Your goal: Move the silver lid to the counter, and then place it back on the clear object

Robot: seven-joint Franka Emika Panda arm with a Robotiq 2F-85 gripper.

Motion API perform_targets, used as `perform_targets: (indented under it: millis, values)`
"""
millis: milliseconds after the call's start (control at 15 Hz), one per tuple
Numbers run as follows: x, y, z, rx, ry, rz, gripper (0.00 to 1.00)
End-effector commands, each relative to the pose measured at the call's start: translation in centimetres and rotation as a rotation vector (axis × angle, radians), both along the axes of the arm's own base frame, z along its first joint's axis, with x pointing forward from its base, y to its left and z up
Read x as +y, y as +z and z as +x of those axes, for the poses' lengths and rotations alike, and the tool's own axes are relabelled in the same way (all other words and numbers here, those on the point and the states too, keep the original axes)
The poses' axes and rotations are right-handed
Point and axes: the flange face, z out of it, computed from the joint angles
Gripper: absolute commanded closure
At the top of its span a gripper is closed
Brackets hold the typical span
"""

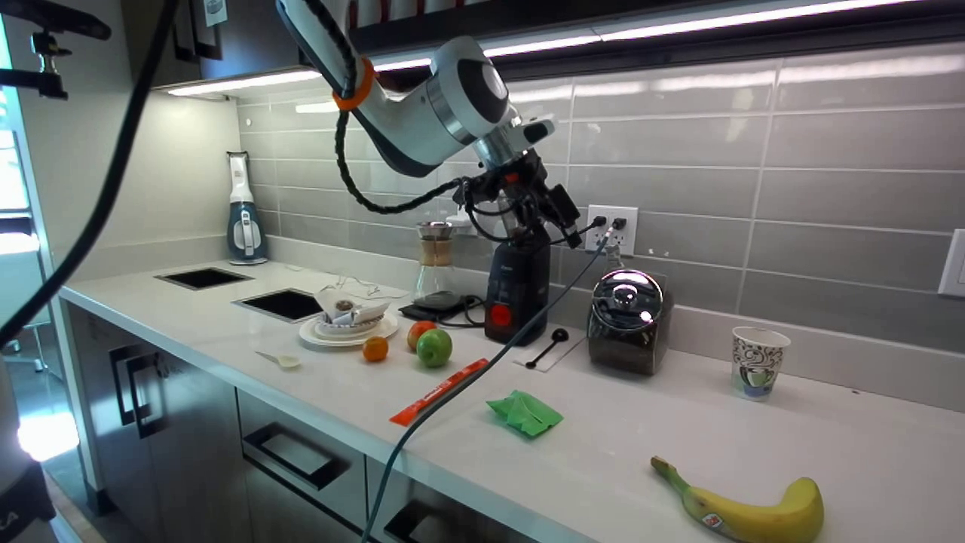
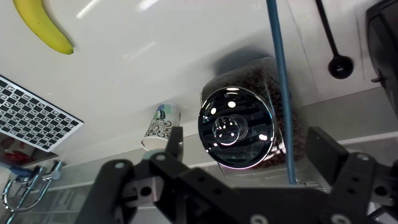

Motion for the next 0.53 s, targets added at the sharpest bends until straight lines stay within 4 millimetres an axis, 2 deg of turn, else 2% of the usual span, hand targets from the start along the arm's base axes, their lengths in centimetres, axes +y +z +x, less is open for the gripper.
perform_targets:
  millis: [0, 67, 200, 467]
  values:
    - [-3.2, -1.3, 0.6, 0.005, 0.055, -0.032, 0.00]
    - [-1.7, -0.8, 0.1, 0.004, 0.035, -0.015, 0.00]
    - [-2.4, -1.1, 0.0, 0.008, 0.031, -0.019, 0.00]
    - [-1.7, -0.8, 0.2, 0.003, 0.042, -0.018, 0.00]
